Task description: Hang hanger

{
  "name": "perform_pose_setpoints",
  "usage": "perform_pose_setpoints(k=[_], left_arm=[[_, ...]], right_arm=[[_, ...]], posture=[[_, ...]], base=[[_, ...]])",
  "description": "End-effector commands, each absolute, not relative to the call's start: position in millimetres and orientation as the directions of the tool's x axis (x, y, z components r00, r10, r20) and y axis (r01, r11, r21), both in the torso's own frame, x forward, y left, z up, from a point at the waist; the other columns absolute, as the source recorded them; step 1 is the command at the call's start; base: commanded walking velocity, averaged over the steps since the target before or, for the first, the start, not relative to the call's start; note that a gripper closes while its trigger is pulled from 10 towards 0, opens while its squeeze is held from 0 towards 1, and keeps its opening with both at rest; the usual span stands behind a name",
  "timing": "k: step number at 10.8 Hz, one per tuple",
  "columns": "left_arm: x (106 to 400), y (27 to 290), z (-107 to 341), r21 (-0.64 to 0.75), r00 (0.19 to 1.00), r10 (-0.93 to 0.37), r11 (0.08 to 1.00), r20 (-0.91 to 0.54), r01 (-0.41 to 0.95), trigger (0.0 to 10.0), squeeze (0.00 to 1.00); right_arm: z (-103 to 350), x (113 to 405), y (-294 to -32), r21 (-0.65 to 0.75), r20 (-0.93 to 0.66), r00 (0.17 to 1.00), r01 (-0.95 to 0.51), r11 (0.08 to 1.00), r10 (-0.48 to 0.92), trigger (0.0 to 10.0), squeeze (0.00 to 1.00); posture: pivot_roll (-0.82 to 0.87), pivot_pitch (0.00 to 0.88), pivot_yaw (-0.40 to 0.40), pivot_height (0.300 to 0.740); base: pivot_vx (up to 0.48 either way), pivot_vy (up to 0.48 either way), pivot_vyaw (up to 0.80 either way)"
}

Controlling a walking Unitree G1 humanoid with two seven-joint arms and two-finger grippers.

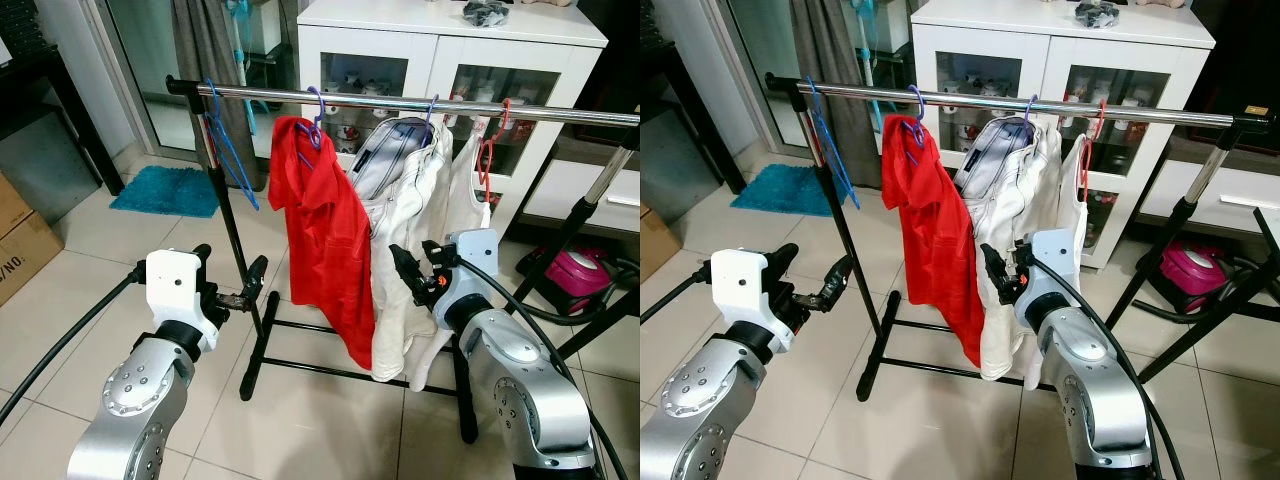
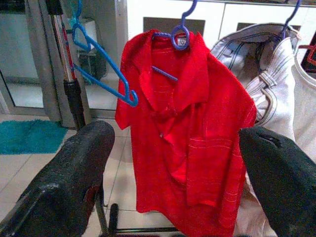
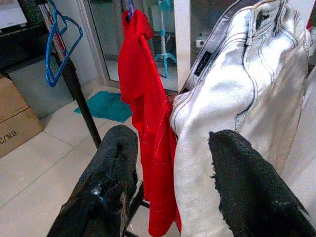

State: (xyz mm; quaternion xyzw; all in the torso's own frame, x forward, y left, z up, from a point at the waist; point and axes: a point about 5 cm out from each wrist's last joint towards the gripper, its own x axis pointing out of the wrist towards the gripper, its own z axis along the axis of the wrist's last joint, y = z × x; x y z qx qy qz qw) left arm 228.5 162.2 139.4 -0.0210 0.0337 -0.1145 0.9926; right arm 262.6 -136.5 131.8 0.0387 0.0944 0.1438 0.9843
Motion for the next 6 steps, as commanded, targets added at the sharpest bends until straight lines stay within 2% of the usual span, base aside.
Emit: perform_pose_setpoints(k=[1,3,4,5,6], left_arm=[[224.3,179.7,153.8,-0.120,0.996,0.049,0.991,-0.078,-0.058,10.0,0.00],[228.0,179.0,155.7,-0.070,0.996,0.042,0.996,-0.075,-0.048,10.0,0.00],[244.5,178.1,160.5,0.071,0.994,-0.051,0.996,-0.092,0.058,10.0,0.00],[245.9,177.1,161.1,0.077,0.993,-0.072,0.994,-0.095,0.080,10.0,0.00],[245.3,175.4,161.5,0.059,0.991,-0.098,0.993,-0.095,0.104,10.0,0.52]], right_arm=[[174.5,254.2,-156.2,0.075,-0.050,0.971,-0.231,0.970,0.235,10.0,0.00],[171.9,256.5,-155.6,0.065,-0.069,0.974,-0.211,0.975,0.216,10.0,0.00],[169.8,270.4,-151.2,0.099,-0.078,0.979,-0.179,0.979,0.187,10.0,0.00],[170.2,271.7,-149.3,0.106,-0.075,0.979,-0.182,0.977,0.191,10.0,0.00],[171.0,270.4,-147.8,0.113,-0.072,0.977,-0.193,0.975,0.202,10.0,0.80]], posture=[[-0.06,0.000,0.065,0.740],[-0.06,0.000,0.068,0.740],[-0.05,0.000,0.075,0.740],[-0.05,0.000,0.077,0.740],[-0.05,0.000,0.077,0.740]], base=[[0.000,0.000,0.00],[0.000,0.000,0.00],[0.000,0.000,0.00],[0.000,0.000,0.00],[0.000,0.000,0.00]])
